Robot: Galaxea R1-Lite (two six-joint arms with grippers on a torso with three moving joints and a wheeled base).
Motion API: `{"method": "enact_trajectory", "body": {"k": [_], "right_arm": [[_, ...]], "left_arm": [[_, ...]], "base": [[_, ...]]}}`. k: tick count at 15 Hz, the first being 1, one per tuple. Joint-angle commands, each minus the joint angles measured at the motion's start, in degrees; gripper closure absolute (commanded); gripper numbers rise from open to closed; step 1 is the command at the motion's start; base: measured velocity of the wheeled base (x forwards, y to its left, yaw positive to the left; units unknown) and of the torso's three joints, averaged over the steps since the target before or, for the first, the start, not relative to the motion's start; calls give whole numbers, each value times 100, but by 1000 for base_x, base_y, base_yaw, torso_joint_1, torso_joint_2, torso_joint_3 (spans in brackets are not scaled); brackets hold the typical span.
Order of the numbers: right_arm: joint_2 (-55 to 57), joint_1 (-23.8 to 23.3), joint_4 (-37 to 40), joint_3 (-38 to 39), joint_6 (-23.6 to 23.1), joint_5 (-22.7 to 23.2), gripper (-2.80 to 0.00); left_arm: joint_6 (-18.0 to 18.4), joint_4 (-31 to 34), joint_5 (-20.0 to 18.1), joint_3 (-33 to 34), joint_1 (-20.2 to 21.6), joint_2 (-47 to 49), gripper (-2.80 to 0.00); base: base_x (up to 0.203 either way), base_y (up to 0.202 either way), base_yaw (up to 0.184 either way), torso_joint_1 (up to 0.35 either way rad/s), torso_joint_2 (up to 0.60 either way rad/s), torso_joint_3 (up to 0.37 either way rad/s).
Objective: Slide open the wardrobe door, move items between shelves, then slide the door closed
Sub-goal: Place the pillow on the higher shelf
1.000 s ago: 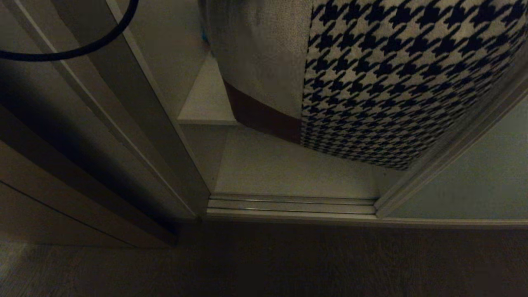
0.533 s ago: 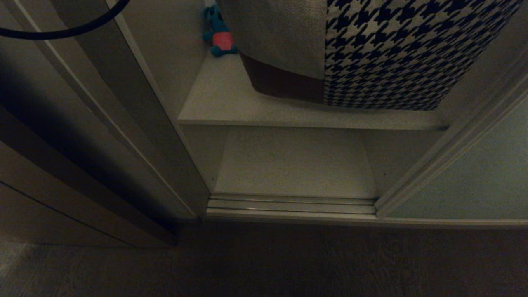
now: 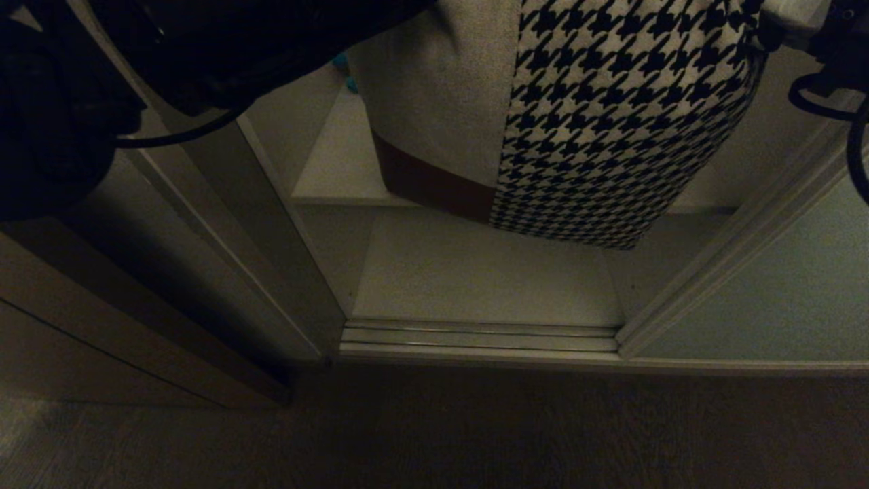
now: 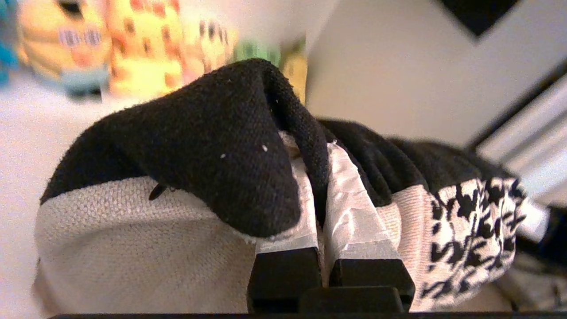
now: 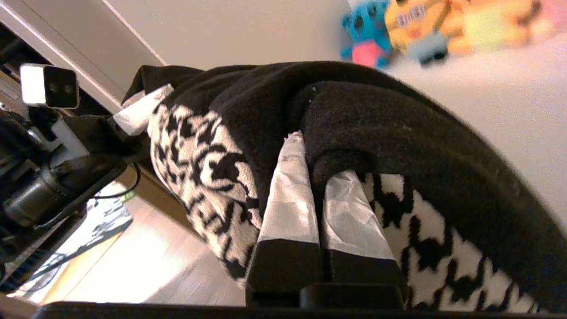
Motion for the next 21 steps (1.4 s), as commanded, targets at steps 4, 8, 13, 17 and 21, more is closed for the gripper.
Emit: {"method": "enact_trajectory", "body": {"k": [4,8,13,17,21], "right_arm": [[-299,12,-51,-201,75,315,0],[-305,66,397,-1125,265,405,0],[336,-31,-13,-1165,589,444,0],[1000,-530,-1461,-274,793,924,0],[632,-1078,-2301,38,1890,1705,0]], "left_arm": [[5,-71,-190,-559,101,77,0],[37,44,-430,-1026,101,58,0],[7,-157,-770,-380,409,104,0],[-137,-1388,-1076,219,811,817,0],[-152,-1197,-1109,-53,826,841,0]], "base": [[0,0,0,0,0,0],[0,0,0,0,0,0],[0,0,0,0,0,0],[0,0,0,0,0,0],[0,0,0,0,0,0]]}}
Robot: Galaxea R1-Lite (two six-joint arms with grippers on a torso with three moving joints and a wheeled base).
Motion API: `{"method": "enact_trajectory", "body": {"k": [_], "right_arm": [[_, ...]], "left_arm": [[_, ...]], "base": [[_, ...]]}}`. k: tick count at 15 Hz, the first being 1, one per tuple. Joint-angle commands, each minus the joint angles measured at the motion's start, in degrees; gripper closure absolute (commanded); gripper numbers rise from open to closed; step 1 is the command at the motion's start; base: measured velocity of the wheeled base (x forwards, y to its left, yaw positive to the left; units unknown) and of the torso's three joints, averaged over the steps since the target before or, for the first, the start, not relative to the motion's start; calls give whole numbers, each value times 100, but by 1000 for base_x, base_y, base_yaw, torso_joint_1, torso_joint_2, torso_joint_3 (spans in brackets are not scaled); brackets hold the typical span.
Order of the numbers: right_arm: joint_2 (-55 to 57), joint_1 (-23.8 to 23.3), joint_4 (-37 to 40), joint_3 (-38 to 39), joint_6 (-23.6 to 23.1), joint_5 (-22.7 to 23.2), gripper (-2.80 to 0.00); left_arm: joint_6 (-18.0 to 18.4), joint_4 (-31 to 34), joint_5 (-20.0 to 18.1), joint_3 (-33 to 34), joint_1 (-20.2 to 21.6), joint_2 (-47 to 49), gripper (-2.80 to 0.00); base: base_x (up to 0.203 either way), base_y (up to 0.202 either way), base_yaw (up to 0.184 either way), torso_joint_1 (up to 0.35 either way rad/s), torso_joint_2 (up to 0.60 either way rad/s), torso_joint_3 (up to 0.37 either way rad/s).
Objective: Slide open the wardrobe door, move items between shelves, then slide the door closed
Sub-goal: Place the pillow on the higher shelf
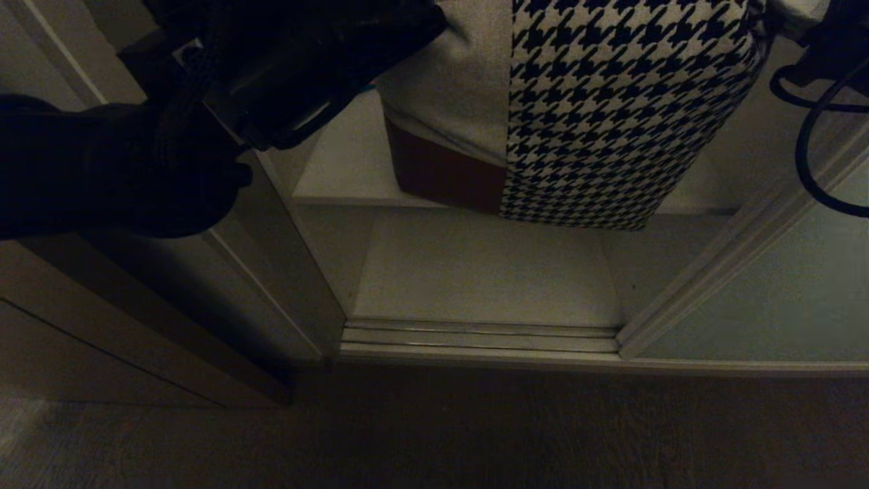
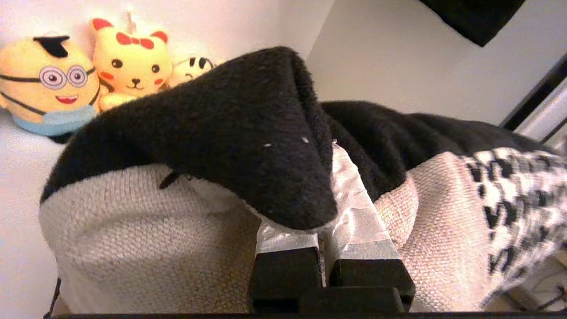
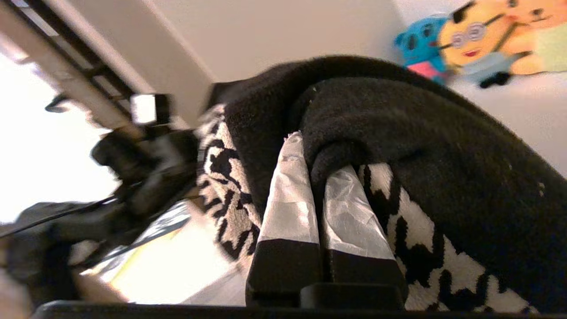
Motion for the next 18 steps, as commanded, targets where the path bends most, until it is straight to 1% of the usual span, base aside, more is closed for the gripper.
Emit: {"method": "enact_trajectory", "body": {"k": [1,3,5,7,8,10,13,16,18], "right_arm": [[-287,-294,-102,72,309,359,0],[-454,-393,46,-13,504,515,0],[-495,-456,628,-255,550,504,0],[-489,-524,601,-282,519,496,0],[-505,-553,636,-361,531,496,-280],[-542,-585,672,-520,573,496,-280],[-733,-655,811,-746,597,514,-280],[-1001,-748,1174,-914,604,492,-280],[-1240,-794,1419,-788,607,490,-280]], "left_arm": [[-17,272,27,-350,-9,79,0],[-11,534,113,-688,-25,102,0],[-3,549,205,-733,-22,101,0],[6,586,226,-911,-17,166,0],[12,593,264,-1101,-17,280,0],[49,602,544,-1470,-10,522,0],[65,845,664,-1934,0,721,0],[192,886,747,-1966,0,793,0],[281,860,882,-1966,0,793,0]], "base": [[0,0,0,0,0,0],[0,0,0,0,0,0],[0,0,0,0,0,0],[0,0,0,0,0,0],[0,0,0,0,0,0],[0,0,0,0,0,0],[0,0,0,0,0,0],[0,0,0,0,0,0],[0,0,0,0,0,0]]}}
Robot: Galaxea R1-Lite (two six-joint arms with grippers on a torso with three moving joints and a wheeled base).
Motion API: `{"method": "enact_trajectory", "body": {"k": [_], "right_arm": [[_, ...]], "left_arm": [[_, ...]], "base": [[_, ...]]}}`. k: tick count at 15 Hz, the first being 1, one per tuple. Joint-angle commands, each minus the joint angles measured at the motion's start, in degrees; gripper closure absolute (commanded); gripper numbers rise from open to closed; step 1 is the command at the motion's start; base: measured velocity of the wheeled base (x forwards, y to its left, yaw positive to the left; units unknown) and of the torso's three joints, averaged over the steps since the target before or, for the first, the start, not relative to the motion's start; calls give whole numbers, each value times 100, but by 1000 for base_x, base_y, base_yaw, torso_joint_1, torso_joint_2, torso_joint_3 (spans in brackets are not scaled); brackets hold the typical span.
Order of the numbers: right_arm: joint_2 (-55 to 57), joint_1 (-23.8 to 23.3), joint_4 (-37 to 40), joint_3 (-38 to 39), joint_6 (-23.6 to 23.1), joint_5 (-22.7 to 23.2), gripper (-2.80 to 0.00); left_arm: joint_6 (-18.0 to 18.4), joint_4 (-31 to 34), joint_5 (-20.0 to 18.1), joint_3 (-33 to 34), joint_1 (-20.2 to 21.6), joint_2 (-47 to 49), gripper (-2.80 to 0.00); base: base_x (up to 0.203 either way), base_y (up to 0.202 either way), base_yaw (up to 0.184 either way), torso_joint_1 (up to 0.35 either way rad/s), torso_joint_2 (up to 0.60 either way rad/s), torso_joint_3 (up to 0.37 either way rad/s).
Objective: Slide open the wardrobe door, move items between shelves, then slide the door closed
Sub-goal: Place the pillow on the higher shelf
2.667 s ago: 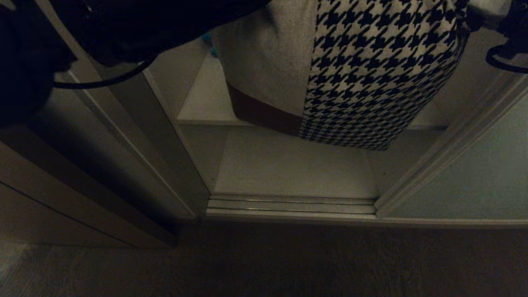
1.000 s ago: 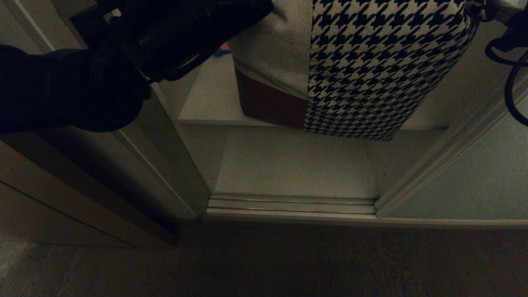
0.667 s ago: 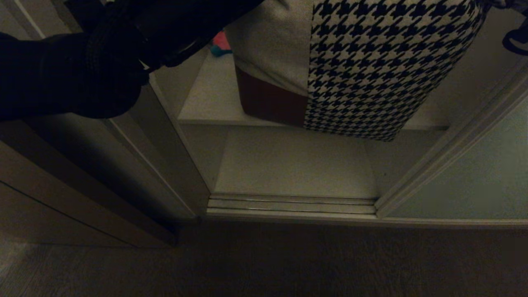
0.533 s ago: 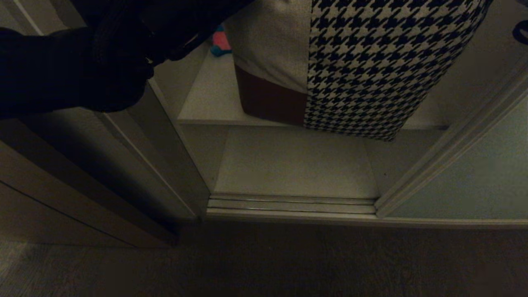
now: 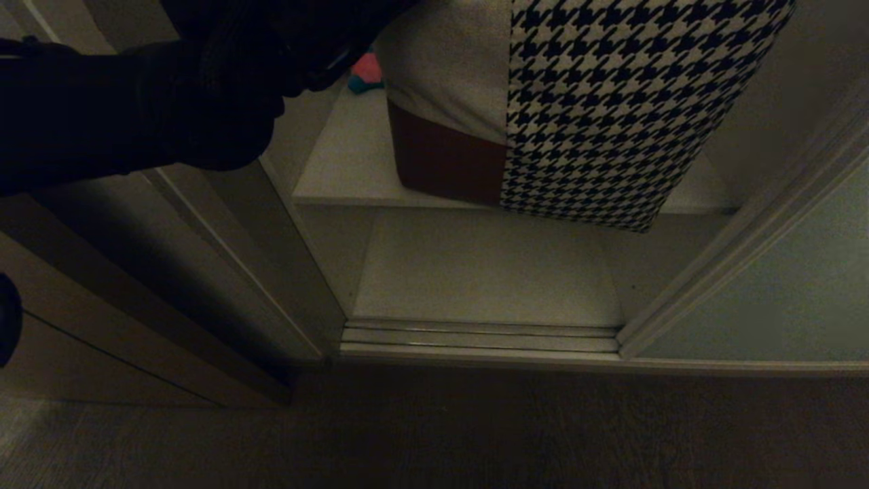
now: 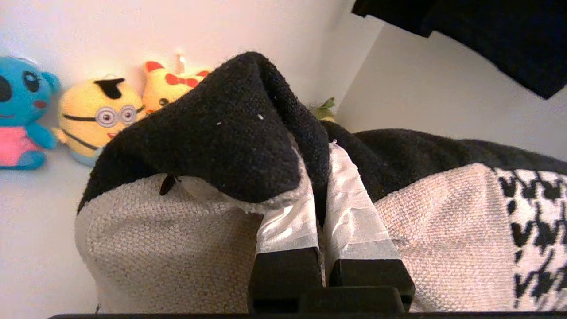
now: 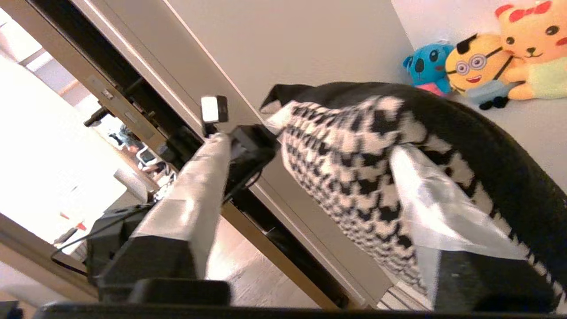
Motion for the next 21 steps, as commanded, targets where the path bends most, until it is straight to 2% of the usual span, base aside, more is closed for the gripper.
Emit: {"method": "enact_trajectory", "body": {"k": [1,5,7,8,11,15,21], "right_arm": [[-342,-36,284,203,25,23,-280],[-531,-19,495,967,2,54,-280],[-487,-10,547,1096,-7,69,-280],[-478,-18,655,1046,-28,69,0],[-570,-11,707,1244,-50,86,0],[-647,24,655,1570,-49,402,0],[105,589,627,1689,-66,482,0]], "left_arm": [[90,-33,91,-23,0,50,0],[108,-43,135,-23,14,50,0],[117,-43,135,-23,9,42,0],[117,-34,135,-23,9,42,0],[108,1,153,-23,9,67,0],[110,-7,199,-23,9,129,0],[144,1,206,-23,9,138,0]], "base": [[0,0,0,0,0,0],[0,0,0,0,0,0],[0,0,0,0,0,0],[0,0,0,0,0,0],[0,0,0,0,0,0],[0,0,0,0,0,0],[0,0,0,0,0,0]]}}
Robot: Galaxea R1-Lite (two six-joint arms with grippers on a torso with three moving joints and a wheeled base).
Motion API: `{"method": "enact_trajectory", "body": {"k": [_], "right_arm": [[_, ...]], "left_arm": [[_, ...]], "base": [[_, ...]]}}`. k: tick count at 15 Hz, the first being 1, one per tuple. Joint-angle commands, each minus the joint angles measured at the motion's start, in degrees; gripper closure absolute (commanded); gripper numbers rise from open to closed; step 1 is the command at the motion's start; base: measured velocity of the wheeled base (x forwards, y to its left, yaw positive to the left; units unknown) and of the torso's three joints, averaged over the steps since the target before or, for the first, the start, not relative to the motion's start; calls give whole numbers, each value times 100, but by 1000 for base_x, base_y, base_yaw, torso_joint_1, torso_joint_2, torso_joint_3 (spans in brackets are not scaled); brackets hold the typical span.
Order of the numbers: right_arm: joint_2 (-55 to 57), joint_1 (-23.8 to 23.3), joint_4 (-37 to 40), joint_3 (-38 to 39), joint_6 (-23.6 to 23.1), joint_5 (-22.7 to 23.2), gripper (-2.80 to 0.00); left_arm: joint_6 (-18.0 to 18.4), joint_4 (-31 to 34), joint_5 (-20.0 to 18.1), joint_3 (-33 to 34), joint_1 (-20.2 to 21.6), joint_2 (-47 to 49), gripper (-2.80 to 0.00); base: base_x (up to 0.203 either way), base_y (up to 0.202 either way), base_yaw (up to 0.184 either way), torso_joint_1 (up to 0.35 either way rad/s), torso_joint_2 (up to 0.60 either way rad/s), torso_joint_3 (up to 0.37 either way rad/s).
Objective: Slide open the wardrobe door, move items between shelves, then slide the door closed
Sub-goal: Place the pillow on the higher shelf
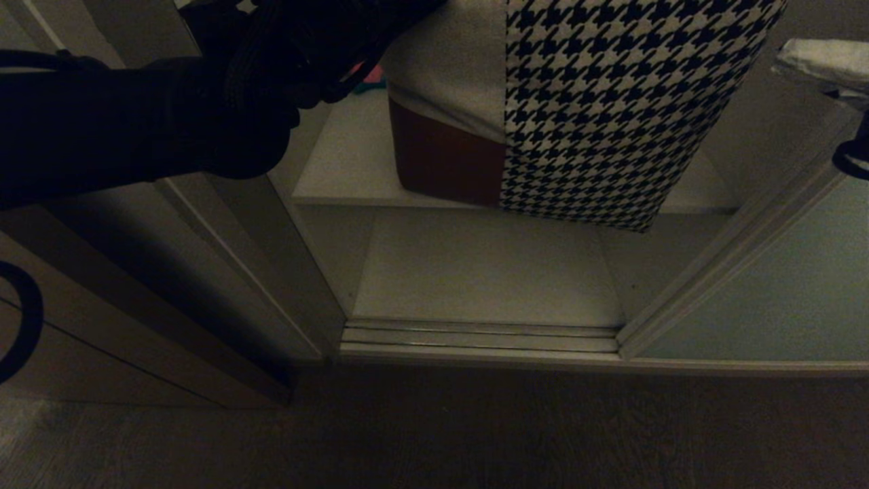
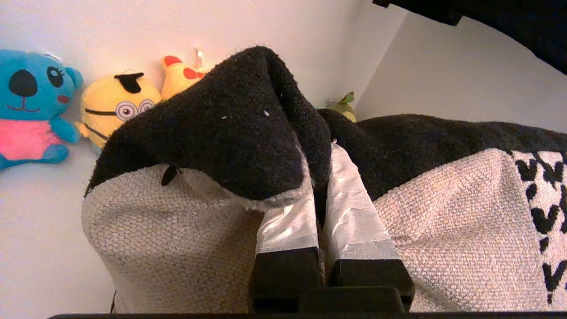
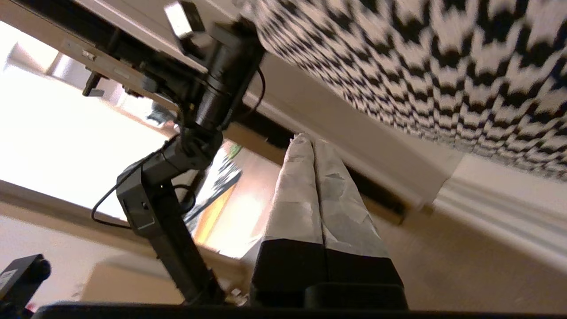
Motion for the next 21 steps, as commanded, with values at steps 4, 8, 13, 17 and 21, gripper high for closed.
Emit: {"method": "enact_trajectory", "body": {"k": [4,8,13,17,21], "right_arm": [[1319,491,-82,-461,-30,-130,0],[1524,506,-116,-942,-340,-1072,0],[977,885,343,-896,-2015,-1804,0],[1136,1524,450,-918,-3150,-2518,0],[1520,1708,382,-1297,-3714,-3175,0]], "left_arm": [[-19,-57,52,10,-6,-20,0],[-29,39,54,64,-17,-187,0],[-28,296,293,74,-17,-194,0],[-1,373,554,37,-17,-29,0],[284,378,545,28,-26,-140,0]], "base": [[0,0,0,0,0,0],[0,0,0,0,0,0],[0,0,0,0,0,0],[0,0,0,0,0,0],[0,0,0,0,0,0]]}}
